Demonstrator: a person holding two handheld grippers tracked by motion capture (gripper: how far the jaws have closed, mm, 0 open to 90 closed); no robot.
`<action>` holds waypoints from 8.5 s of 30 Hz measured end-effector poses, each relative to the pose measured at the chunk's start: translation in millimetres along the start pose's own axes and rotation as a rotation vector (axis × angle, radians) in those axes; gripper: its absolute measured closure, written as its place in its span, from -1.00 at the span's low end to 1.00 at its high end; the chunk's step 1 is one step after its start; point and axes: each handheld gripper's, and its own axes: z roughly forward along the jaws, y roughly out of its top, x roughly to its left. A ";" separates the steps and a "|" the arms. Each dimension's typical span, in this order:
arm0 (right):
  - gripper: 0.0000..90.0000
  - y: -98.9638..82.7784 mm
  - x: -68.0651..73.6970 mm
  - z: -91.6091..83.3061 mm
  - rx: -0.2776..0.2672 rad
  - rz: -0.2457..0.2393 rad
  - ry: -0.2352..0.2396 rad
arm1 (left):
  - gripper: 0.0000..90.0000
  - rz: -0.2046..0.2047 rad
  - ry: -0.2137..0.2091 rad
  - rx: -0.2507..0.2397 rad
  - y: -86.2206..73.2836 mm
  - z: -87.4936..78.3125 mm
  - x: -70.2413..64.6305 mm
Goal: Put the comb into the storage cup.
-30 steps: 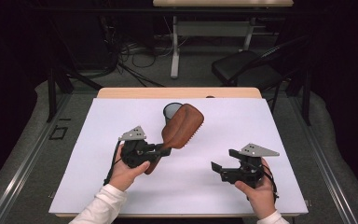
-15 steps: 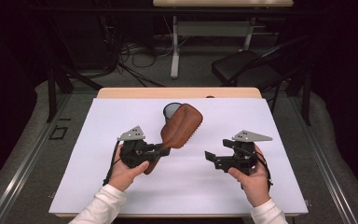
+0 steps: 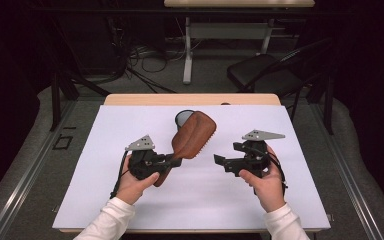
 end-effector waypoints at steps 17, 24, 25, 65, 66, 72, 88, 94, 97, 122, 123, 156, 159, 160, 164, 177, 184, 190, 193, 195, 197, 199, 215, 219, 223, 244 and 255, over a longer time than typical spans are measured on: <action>-0.73 34.9 5.6 14.7 0.058 0.068 0.095 | 0.64 -0.006 -0.008 -0.007 -0.3 -1.3 1.3; -0.72 43.0 -2.0 19.1 0.049 0.150 0.147 | 0.64 -0.010 -0.013 -0.007 -0.9 -1.0 2.2; -0.71 43.6 -3.2 19.7 0.046 0.159 0.148 | 0.64 -0.009 -0.012 -0.007 -1.1 -0.8 2.3; -0.59 54.5 -18.5 50.2 0.036 0.312 0.305 | 0.64 0.015 -0.058 0.000 -0.2 5.9 -8.5; -0.58 54.6 -18.5 50.4 0.036 0.315 0.308 | 0.64 0.016 -0.057 0.000 -0.1 6.0 -8.9; -0.56 54.6 -18.5 52.2 0.033 0.325 0.333 | 0.64 0.016 -0.065 -0.005 0.4 6.1 -9.9; -0.42 54.4 -16.6 54.2 0.037 0.334 0.389 | 0.64 0.019 -0.059 0.008 -1.3 8.4 -8.6; -0.41 54.2 -17.4 54.5 0.043 0.342 0.390 | 0.64 0.023 -0.054 0.013 -2.2 9.1 -7.1; -0.39 54.1 -18.0 55.7 0.042 0.341 0.389 | 0.64 0.018 -0.057 0.014 -2.5 9.4 -6.1; -0.09 53.3 -20.0 54.2 0.041 0.395 0.374 | 0.63 0.016 -0.058 0.027 -4.2 12.0 -3.1; -0.09 53.1 -20.4 54.0 0.043 0.404 0.375 | 0.63 0.015 -0.059 0.027 -4.2 12.1 -3.1; 0.05 51.5 -26.2 51.9 0.059 0.491 0.441 | 0.63 0.033 -0.061 0.036 -5.2 13.1 -2.9; 0.07 51.5 -25.7 52.9 0.056 0.510 0.440 | 0.63 0.028 -0.061 0.032 -5.2 12.6 -2.2; 0.07 51.7 -25.4 53.0 0.056 0.515 0.439 | 0.62 0.027 -0.061 0.032 -5.2 12.5 -2.0; 0.09 52.0 -26.0 54.1 0.060 0.520 0.440 | 0.62 0.026 -0.058 0.033 -5.3 13.1 -1.5; 0.11 53.1 -25.7 55.4 0.050 0.563 0.434 | 0.59 0.012 -0.032 0.009 -4.9 11.3 -0.6; 0.11 54.3 -24.6 57.1 0.058 0.573 0.422 | 0.58 0.007 -0.025 0.008 -5.1 10.5 0.6; 0.12 54.5 -24.5 59.1 0.051 0.589 0.418 | 0.56 -0.006 -0.020 0.003 -5.2 10.2 1.8; 0.12 55.0 -24.4 59.2 0.055 0.589 0.420 | 0.54 -0.009 -0.021 -0.002 -5.3 9.9 2.0; 0.12 55.2 -24.2 59.0 0.055 0.587 0.418 | 0.52 -0.012 -0.024 -0.005 -5.7 10.0 2.4; 0.12 55.3 -24.4 59.1 0.060 0.585 0.418 | 0.50 -0.017 -0.024 -0.006 -6.0 10.0 2.6; 0.12 55.1 -24.5 59.6 0.054 0.589 0.415 | 0.47 -0.017 -0.020 -0.005 -6.2 10.1 2.9; 0.13 55.7 -30.7 61.5 0.050 0.613 0.410 | 0.07 -0.037 -0.004 -0.001 -8.4 12.6 5.5; 0.13 55.7 -31.5 61.3 0.045 0.608 0.408 | -0.11 -0.038 0.023 -0.023 -8.7 12.4 7.5; 0.13 55.6 -32.7 61.0 0.047 0.603 0.404 | -0.19 -0.067 0.022 -0.026 -8.7 12.7 9.9; 0.13 55.8 -38.1 59.8 0.034 0.603 0.393 | -0.58 0.028 0.118 -0.039 -0.9 2.9 4.6; 0.12 55.8 -38.3 60.1 0.032 0.604 0.380 | -0.99 0.022 0.120 -0.070 0.0 1.4 6.0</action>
